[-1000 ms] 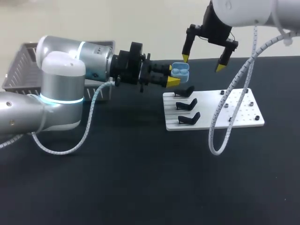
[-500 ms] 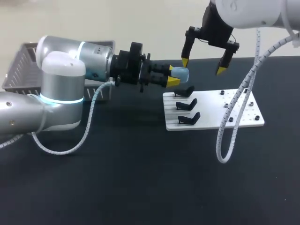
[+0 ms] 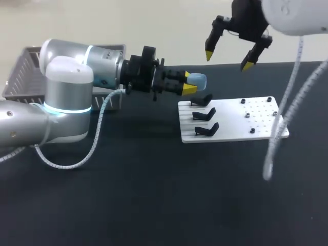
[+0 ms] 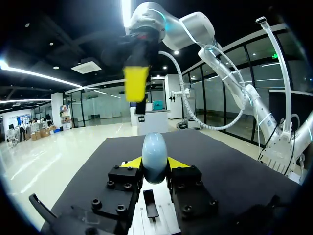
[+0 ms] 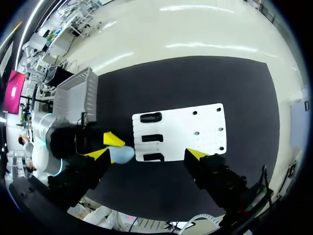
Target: Pick up each earbud case from the left stands, insert the matching earbuds, close the lid, and place the case in the box.
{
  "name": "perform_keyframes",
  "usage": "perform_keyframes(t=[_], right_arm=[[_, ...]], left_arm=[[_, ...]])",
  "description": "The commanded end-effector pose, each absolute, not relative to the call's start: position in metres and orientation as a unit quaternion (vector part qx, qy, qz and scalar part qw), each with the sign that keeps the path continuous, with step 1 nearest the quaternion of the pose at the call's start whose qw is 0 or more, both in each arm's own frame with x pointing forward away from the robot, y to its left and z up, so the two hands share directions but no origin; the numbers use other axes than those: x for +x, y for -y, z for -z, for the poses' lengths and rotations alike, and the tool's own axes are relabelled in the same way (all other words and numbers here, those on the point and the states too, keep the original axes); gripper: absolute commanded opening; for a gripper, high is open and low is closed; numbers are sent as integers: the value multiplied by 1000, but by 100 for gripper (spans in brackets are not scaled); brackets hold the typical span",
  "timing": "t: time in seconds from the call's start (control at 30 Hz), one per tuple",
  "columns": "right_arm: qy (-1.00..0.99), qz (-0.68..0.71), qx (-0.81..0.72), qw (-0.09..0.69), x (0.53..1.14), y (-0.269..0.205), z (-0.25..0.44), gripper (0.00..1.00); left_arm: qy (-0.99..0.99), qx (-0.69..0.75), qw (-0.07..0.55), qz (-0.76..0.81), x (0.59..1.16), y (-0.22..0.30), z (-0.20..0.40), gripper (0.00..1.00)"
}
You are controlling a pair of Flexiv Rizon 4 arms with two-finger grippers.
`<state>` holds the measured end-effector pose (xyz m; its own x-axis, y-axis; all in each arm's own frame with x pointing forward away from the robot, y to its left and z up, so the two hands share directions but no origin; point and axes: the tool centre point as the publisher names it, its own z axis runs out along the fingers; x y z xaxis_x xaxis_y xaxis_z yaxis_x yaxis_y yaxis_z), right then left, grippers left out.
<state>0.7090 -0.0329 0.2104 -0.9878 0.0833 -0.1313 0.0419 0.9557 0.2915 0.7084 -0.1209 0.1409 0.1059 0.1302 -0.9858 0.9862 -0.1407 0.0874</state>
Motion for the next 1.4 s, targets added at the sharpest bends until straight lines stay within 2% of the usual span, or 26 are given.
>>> perform_keyframes(t=[0.03, 0.2, 0.43, 0.73, 0.93, 1.2, 1.4], right_arm=[[-968, -149, 36, 197, 654, 52, -222, 100], [-960, -155, 43, 231, 630, 73, -229, 100], [-952, -179, 34, 246, 612, 77, -239, 100], [-952, -179, 34, 246, 612, 77, -239, 100], [-952, -179, 34, 246, 612, 77, -239, 100], [-952, -179, 34, 246, 612, 77, -239, 100], [-952, -179, 34, 246, 612, 77, -239, 100]], left_arm=[[-473, 589, 454, 472, 709, 121, -140, 0], [-473, 589, 454, 472, 709, 121, -140, 0], [-487, 574, 497, 432, 697, 94, -179, 0], [-568, 501, 556, 341, 699, 9, -202, 0], [-624, 460, 569, 274, 734, -63, -200, 0], [-689, 472, 519, 184, 802, -130, -200, 0], [-712, 459, 504, 171, 855, -176, -186, 0]])
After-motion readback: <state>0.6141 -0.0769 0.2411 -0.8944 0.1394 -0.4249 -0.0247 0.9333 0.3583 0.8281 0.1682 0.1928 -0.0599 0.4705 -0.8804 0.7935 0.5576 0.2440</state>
